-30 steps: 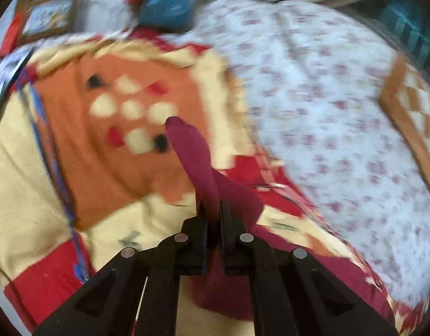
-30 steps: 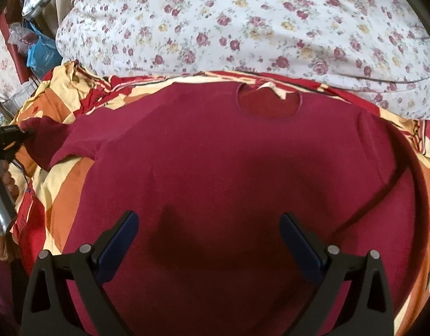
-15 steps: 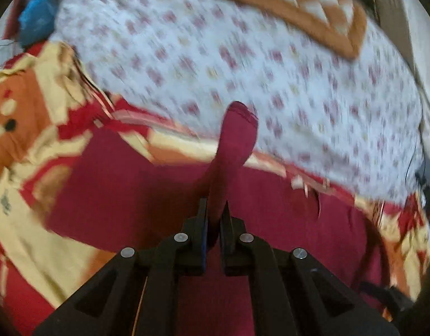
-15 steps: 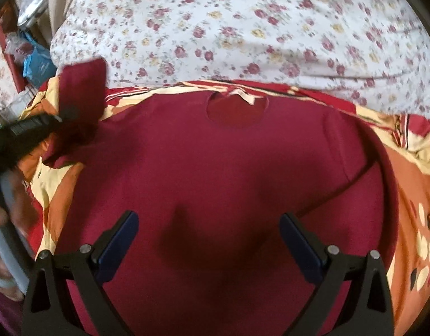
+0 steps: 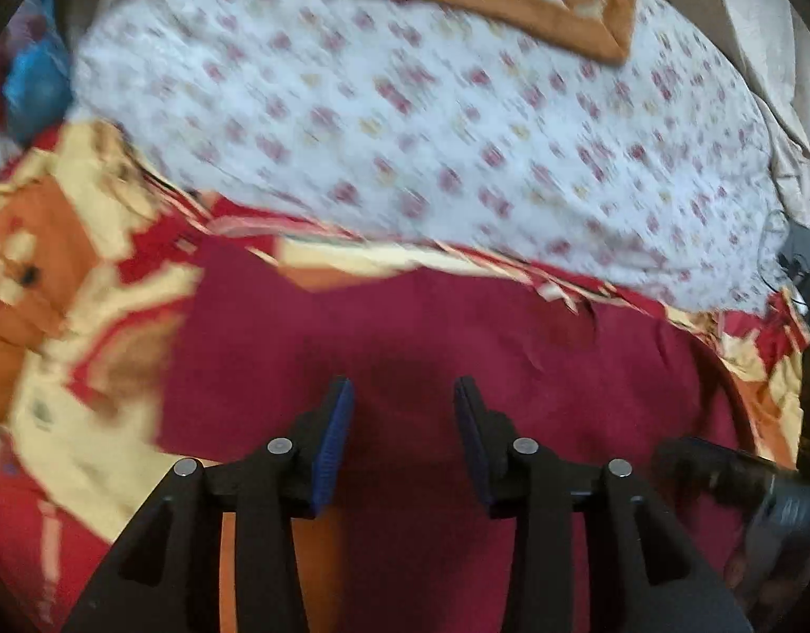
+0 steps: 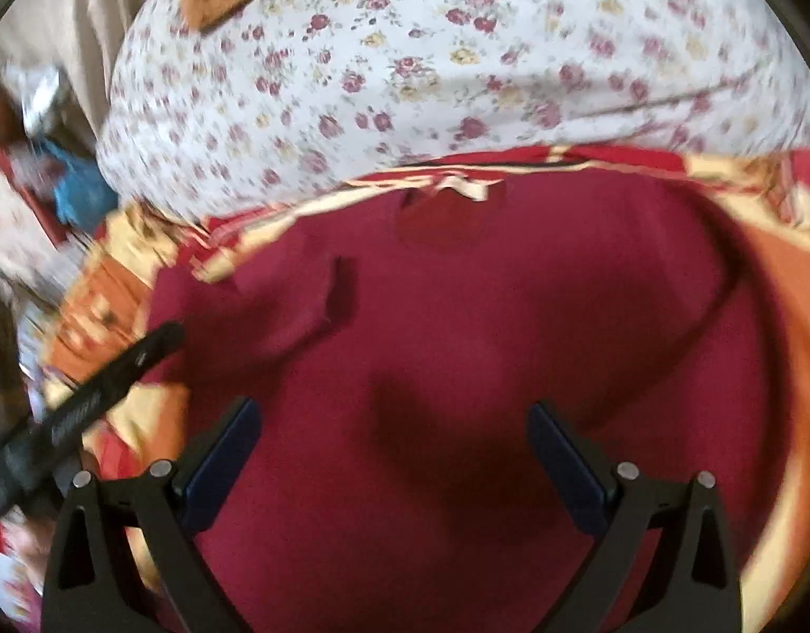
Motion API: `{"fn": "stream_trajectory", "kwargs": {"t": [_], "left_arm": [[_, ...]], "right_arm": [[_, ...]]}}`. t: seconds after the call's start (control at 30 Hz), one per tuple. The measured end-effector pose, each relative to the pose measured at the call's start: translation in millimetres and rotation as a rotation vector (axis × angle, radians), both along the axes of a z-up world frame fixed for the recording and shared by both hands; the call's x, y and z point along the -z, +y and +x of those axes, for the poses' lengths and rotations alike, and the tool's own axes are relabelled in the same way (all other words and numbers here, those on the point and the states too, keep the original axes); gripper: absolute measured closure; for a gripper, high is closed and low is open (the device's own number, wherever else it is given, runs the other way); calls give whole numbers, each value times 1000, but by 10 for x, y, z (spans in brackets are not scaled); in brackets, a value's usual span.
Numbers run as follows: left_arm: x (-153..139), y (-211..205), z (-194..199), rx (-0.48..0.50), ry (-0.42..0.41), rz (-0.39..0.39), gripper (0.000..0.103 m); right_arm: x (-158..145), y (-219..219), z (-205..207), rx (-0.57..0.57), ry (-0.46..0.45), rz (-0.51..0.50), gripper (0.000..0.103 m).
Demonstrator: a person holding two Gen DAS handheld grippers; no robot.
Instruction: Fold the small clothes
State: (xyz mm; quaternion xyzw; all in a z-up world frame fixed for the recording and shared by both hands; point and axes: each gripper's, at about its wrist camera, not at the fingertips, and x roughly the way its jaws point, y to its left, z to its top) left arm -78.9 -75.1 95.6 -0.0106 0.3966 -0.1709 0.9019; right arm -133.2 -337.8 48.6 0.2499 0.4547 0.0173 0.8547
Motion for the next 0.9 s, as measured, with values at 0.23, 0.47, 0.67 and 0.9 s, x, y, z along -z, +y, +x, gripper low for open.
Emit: {"fn": "stream_trajectory", "kwargs": {"t": [0.23, 0.47, 0.67, 0.9], "left_arm": [[155, 551, 160, -160, 33, 3, 73], [395, 658, 203, -195, 88, -52, 73], [357, 706, 167, -211, 60, -90, 73], [272, 790, 128, -223, 19, -124, 73]], "right_arm": [[208, 222, 525, -43, 0, 98, 0], [302, 585, 909, -156, 19, -39, 35], [305, 595, 974, -149, -13, -89, 93], [-114, -12, 580, -25, -141, -75, 93]]}}
